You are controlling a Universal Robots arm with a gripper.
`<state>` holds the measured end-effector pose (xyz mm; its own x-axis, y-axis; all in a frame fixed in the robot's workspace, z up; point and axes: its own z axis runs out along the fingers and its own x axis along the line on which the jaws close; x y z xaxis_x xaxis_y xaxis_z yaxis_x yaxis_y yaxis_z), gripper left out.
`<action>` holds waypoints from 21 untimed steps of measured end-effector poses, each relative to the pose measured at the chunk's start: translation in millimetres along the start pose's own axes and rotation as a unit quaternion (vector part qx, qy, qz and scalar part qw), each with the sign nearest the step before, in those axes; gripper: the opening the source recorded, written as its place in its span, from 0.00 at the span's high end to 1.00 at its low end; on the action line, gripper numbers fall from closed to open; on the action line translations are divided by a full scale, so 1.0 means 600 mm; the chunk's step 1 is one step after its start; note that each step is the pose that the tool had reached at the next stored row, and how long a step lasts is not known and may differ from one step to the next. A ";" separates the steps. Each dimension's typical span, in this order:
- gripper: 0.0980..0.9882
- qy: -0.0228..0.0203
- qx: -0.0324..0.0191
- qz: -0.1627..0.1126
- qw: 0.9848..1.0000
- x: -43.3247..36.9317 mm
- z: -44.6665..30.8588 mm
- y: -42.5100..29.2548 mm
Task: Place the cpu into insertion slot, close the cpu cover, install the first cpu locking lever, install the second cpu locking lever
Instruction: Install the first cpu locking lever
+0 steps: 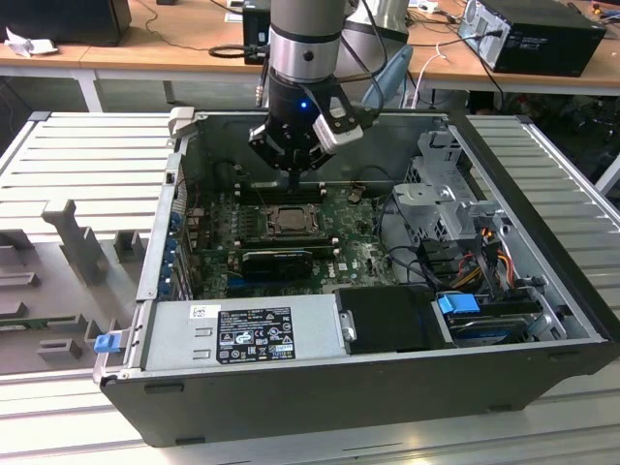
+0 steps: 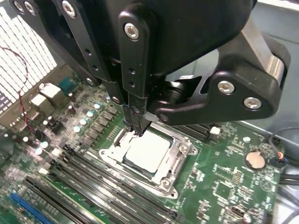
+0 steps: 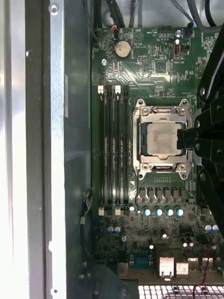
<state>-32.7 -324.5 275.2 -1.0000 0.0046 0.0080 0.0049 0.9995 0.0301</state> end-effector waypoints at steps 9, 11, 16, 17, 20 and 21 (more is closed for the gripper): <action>0.99 -0.019 0.000 -0.020 1.000 0.001 0.000 0.000; 0.99 -0.022 0.000 -0.024 0.999 0.002 0.000 0.000; 0.99 -0.028 0.000 -0.029 0.999 0.010 0.000 0.000; 0.99 -0.030 0.000 -0.029 0.999 0.017 0.000 0.000; 0.99 -0.033 0.000 -0.029 0.999 0.042 0.001 0.000; 0.99 -0.033 -0.001 -0.029 0.999 0.051 0.001 0.000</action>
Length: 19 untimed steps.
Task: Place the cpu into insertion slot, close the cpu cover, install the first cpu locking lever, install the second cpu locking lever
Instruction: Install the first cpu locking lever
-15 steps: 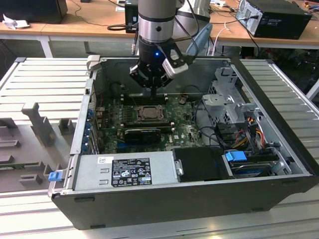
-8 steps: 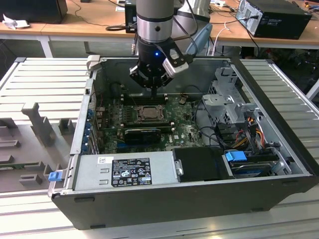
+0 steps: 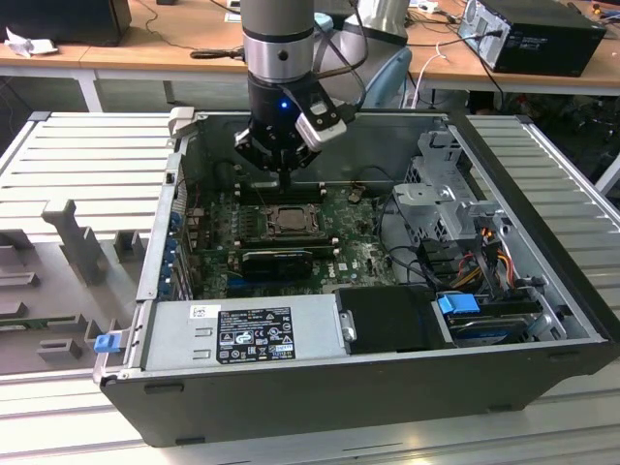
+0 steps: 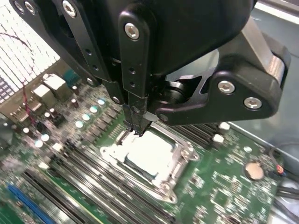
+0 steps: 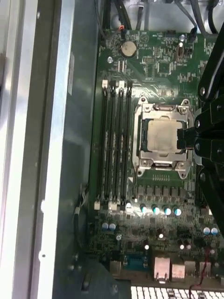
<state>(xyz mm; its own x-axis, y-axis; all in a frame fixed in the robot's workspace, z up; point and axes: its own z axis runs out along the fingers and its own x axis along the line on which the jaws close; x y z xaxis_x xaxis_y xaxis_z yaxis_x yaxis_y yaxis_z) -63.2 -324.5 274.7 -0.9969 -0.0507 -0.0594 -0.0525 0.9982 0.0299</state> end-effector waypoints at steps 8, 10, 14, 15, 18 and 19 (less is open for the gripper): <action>0.99 0.003 -0.003 0.000 1.000 0.062 0.004 0.006; 0.99 0.013 -0.003 0.001 1.000 0.066 0.005 0.007; 0.99 0.015 -0.003 0.001 1.000 0.080 0.011 0.015; 0.99 0.016 -0.004 0.001 1.000 0.083 0.014 0.021; 0.99 0.017 -0.004 0.001 1.000 0.083 0.017 0.037; 0.99 0.017 -0.004 0.001 1.000 0.083 0.018 0.041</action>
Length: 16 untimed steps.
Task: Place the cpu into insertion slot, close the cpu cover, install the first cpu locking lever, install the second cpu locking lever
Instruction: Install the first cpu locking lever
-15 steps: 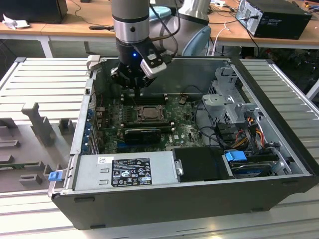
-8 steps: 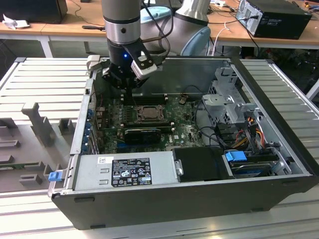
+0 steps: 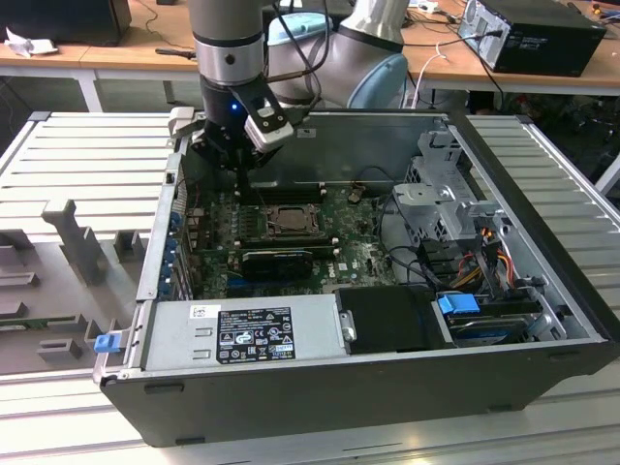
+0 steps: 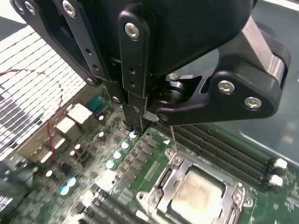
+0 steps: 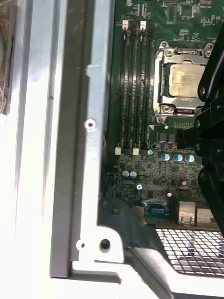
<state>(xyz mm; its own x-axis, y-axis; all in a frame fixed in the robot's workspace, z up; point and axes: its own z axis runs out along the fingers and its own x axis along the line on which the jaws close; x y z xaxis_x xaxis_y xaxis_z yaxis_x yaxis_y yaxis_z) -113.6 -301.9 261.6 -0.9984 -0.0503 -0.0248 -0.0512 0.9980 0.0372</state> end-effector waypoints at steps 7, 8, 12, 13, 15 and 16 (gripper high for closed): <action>0.99 0.002 0.000 0.000 1.000 0.000 0.005 0.018; 0.99 0.002 0.000 0.000 1.000 0.000 0.006 0.018; 0.99 0.002 0.000 0.000 1.000 -0.005 0.007 0.018; 0.99 0.002 0.000 0.000 1.000 -0.008 0.007 0.018; 0.99 0.002 0.000 0.001 1.000 -0.014 0.007 0.018; 0.99 0.002 0.000 0.001 1.000 -0.017 0.008 0.018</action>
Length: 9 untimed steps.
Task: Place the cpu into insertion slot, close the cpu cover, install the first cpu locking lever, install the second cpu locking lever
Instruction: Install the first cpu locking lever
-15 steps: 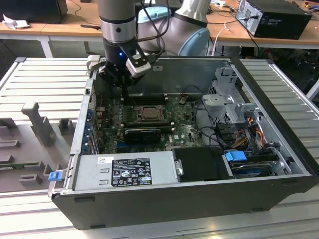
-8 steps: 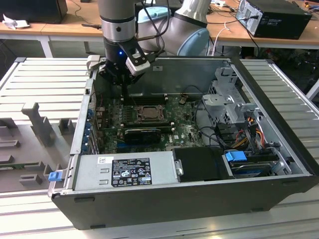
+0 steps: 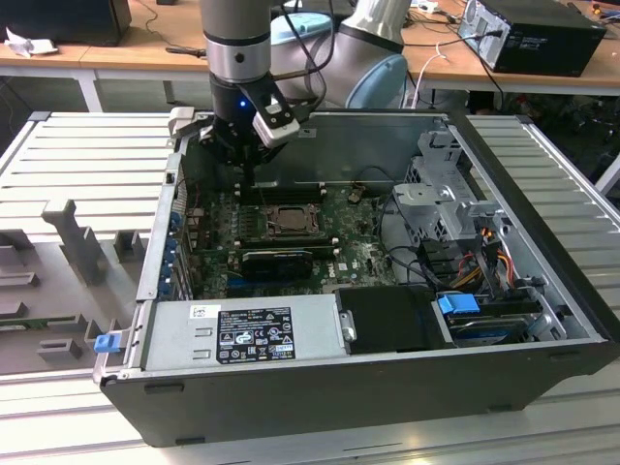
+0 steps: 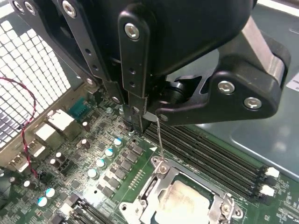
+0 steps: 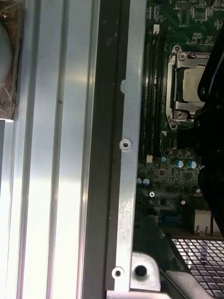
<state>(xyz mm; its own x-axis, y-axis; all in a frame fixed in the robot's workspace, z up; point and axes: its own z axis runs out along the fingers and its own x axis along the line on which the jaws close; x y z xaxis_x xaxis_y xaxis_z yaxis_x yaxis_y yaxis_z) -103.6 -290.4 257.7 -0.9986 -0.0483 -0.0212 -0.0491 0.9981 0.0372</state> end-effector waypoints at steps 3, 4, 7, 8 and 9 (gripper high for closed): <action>0.99 0.000 0.000 0.000 1.000 -0.008 0.001 0.000; 0.99 0.000 0.000 0.000 1.000 -0.009 0.001 0.000; 0.99 0.000 0.000 0.000 1.000 -0.018 0.001 -0.001; 0.99 0.000 0.000 0.000 1.000 -0.020 0.001 -0.001; 0.99 0.000 0.000 0.000 1.000 -0.021 0.002 -0.001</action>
<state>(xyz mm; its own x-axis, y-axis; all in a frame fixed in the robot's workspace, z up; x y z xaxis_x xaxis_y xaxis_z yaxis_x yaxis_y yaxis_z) -91.1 -290.4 257.0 -0.9986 -0.0484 -0.0212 -0.0491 0.9981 0.0371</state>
